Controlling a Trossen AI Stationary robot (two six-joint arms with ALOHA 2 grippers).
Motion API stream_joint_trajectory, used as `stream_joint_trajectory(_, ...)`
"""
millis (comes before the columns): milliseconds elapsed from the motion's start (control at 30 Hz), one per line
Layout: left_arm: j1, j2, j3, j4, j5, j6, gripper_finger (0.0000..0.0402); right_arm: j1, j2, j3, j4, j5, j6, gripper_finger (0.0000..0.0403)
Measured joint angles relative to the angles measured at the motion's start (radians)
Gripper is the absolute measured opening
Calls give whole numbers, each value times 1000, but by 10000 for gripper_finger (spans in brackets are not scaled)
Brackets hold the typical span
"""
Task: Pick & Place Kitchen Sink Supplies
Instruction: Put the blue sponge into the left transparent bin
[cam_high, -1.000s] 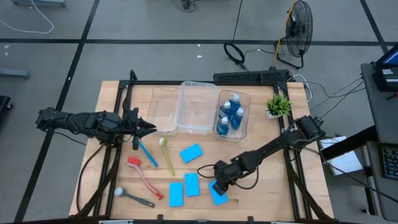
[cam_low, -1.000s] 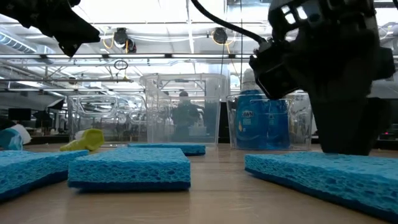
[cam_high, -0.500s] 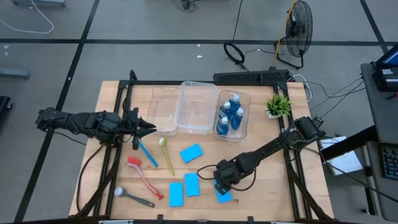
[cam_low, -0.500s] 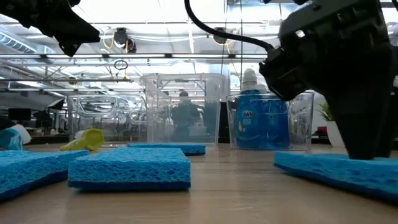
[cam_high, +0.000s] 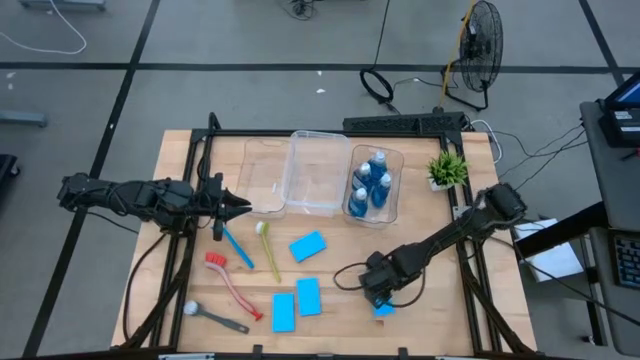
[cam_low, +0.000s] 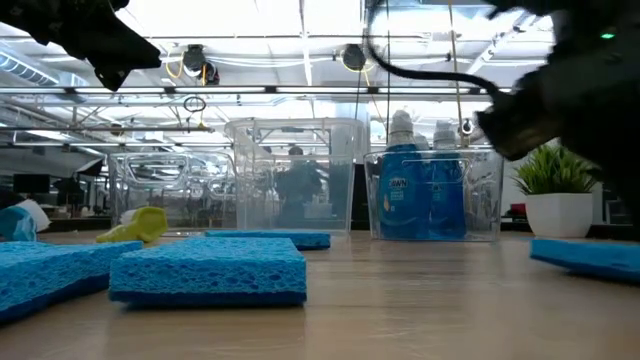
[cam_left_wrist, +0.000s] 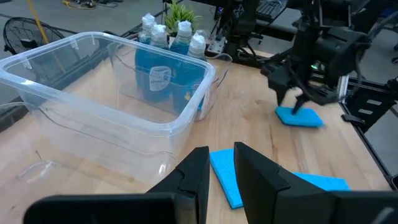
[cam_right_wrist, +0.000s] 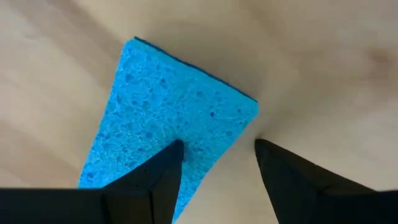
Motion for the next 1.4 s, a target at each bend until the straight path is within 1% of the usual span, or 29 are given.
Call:
stream_joint_trajectory(67, 0, 0, 0, 1, 0, 0, 77, 0, -43, -4, -17, 37, 13, 199)
stream_joint_trajectory(133, 0, 0, 0, 0, 0, 0, 77, -3, -93, -2, 6, 65, 15, 199)
stream_joint_trajectory(267, 0, 0, 0, 0, 0, 0, 77, -3, -146, 1, 28, 72, 30, 199)
stream_joint_trajectory(433, 0, 0, 0, 0, 0, 0, 77, -5, -152, 1, 108, 72, -12, 199)
stream_joint_trajectory(600, 0, 0, 0, 0, 0, -2, 77, -2, -152, 2, 211, 45, -80, 199)
stream_joint_trajectory(733, 0, 0, 0, 0, 0, -2, 77, -3, -152, 2, 227, 20, -117, 199)
stream_joint_trajectory(1067, 0, 0, 0, 0, 1, -2, 77, -3, -152, -27, 231, 20, -102, 201)
stream_joint_trajectory(1233, 0, 0, 0, 0, 1, 0, 77, -3, -153, -29, 236, 20, -101, 227)
stream_joint_trajectory(1400, 0, 0, 0, 0, 1, 0, 77, -3, -153, -29, 248, 20, -121, 280)
